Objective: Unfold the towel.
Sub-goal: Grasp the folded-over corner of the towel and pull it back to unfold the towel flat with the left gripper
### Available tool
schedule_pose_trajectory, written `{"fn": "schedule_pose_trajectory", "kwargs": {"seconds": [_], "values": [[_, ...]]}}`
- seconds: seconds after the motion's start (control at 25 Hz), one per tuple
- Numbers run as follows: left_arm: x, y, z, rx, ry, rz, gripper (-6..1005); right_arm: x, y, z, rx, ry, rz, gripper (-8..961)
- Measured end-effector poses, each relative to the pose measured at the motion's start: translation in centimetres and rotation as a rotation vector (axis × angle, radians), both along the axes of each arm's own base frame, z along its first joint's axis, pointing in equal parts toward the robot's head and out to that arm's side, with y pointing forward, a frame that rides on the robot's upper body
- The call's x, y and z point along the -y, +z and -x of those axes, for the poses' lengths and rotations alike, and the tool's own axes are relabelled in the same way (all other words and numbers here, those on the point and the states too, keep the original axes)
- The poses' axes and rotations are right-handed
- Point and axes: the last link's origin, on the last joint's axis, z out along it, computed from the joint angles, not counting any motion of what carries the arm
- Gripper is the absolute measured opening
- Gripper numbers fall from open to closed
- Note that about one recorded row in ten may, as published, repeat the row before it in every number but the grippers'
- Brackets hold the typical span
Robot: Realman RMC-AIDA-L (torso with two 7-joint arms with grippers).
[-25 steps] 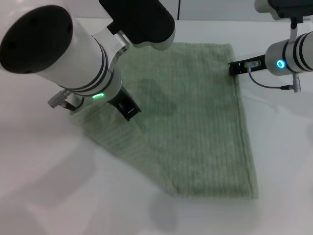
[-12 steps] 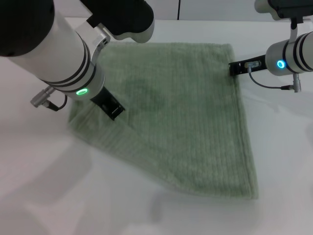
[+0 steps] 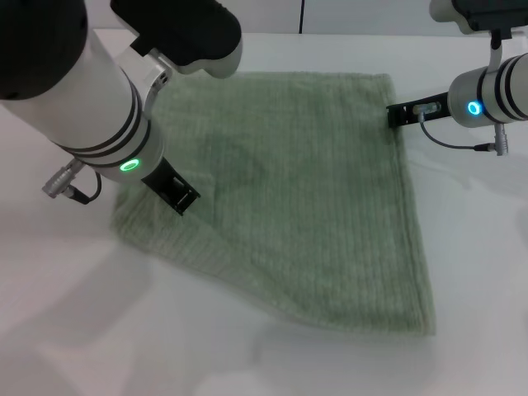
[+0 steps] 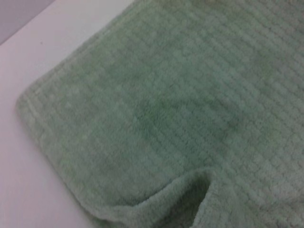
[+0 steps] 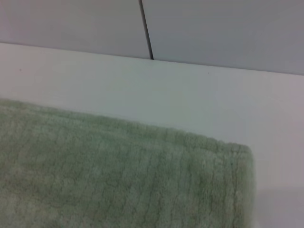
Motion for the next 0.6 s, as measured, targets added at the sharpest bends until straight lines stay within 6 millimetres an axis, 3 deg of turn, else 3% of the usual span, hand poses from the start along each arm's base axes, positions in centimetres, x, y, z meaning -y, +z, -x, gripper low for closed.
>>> {"fn": "schedule_pose_trajectory", "kwargs": {"seconds": [0.6], "values": [[0.4,0.3,1.6,0.014,0.074,-0.031,21,0.1,0.1,-0.2,0.004,-0.003,0.000,-1]]}}
